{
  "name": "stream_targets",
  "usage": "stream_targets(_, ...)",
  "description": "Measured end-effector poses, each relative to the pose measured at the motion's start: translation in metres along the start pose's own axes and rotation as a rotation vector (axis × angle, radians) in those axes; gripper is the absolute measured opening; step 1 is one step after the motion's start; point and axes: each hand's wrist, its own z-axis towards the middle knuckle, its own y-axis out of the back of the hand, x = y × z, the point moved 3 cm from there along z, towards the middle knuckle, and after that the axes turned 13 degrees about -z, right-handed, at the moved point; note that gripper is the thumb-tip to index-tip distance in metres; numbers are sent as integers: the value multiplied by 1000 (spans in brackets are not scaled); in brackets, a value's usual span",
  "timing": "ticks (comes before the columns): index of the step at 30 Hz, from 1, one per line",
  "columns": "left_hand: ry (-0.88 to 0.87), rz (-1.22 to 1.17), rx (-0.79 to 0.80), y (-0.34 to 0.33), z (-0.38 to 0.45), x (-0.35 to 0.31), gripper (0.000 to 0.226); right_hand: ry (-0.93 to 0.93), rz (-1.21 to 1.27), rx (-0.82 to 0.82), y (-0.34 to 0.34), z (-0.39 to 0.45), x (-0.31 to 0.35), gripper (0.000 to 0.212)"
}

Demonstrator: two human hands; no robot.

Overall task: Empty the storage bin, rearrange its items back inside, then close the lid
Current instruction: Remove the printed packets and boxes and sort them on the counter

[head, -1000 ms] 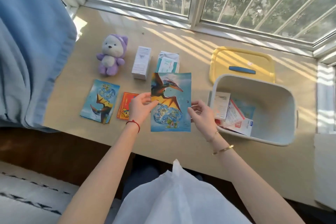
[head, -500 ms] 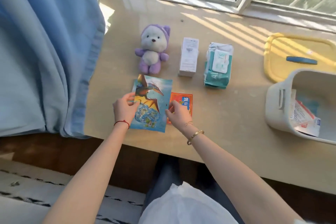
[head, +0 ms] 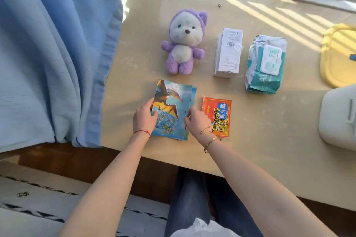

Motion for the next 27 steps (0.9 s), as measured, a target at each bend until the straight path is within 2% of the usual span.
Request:
stream_targets(6, -17, 111, 39, 3, -5, -6, 53, -57, -11, -16, 9, -5, -8, 24)
stream_targets(12, -249, 219, -17, 25, -28, -40, 34, 75, 6, -313, 49, -39, -41, 23)
stream_targets(20, -551, 266, -67, 31, -83, -129, 27, 39, 17, -552, 103, -110, -134, 26)
stream_targets(27, -712, 243, -40, -28, -132, -211, 27, -14, 38, -700, 143, -175, -235, 29)
